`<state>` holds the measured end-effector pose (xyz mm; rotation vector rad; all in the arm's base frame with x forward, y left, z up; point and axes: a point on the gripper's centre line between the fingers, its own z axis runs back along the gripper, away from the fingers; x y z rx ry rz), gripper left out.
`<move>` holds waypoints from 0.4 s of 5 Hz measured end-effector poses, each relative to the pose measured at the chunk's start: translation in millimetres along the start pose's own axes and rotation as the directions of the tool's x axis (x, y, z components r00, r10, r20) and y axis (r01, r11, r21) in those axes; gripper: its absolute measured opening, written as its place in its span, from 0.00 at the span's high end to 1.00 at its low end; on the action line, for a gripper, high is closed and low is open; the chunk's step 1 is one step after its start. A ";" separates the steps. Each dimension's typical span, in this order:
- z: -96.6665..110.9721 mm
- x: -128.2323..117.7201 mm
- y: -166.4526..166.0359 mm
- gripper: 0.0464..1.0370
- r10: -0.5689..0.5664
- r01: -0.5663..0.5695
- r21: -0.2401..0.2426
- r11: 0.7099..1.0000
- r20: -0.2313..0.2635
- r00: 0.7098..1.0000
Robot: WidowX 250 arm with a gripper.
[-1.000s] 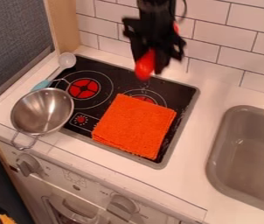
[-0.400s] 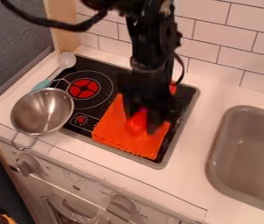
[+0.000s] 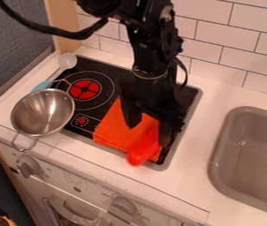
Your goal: Put the orange toy on top of the orange cloth
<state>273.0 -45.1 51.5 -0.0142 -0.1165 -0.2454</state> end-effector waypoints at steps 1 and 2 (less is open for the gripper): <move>-1.2 -1.0 -8.0 0.03 -0.037 0.037 -0.008 0.999 -0.002 0.999; -1.1 -4.8 -11.0 0.03 -0.050 0.050 -0.003 0.999 -0.028 0.998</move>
